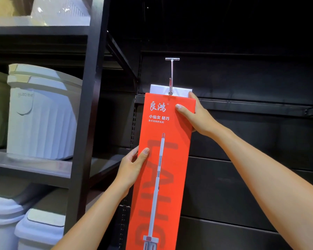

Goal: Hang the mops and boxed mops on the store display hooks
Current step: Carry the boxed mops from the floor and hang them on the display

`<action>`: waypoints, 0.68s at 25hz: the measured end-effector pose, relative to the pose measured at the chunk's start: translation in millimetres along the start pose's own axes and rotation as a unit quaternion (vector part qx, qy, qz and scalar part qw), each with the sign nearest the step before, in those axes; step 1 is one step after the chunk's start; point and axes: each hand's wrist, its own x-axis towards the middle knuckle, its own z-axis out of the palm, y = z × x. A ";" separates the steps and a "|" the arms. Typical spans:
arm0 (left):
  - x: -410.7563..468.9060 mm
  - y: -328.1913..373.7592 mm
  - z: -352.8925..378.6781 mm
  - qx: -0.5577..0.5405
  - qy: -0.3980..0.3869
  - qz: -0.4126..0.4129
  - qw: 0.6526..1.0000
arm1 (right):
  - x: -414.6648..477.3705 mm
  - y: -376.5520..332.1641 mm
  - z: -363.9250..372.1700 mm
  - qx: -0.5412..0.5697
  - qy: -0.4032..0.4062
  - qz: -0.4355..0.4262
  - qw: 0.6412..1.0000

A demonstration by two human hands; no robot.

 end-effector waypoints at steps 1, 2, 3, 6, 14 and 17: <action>-0.9 -0.4 1.2 -0.001 0.006 0.004 1.000 | -0.5 -1.0 -0.4 -0.016 -0.002 0.009 1.000; -2.1 -0.9 1.8 0.000 0.013 0.009 1.000 | -0.6 -1.6 -0.9 -0.033 -0.003 0.013 0.999; -3.3 -1.8 2.8 0.000 0.021 0.011 1.000 | -1.0 -2.3 -1.4 -0.056 -0.004 0.019 0.998; -6.2 -10.9 1.7 0.007 0.036 0.009 0.999 | -4.1 -4.7 -3.5 -0.114 -0.003 0.033 0.993; -30.2 -26.0 -4.7 0.120 0.047 0.008 0.992 | -38.8 8.0 2.7 -0.205 0.035 0.010 0.978; -51.1 -22.2 -0.5 0.209 0.021 0.013 0.978 | -82.0 26.9 5.0 -0.262 0.019 0.060 0.963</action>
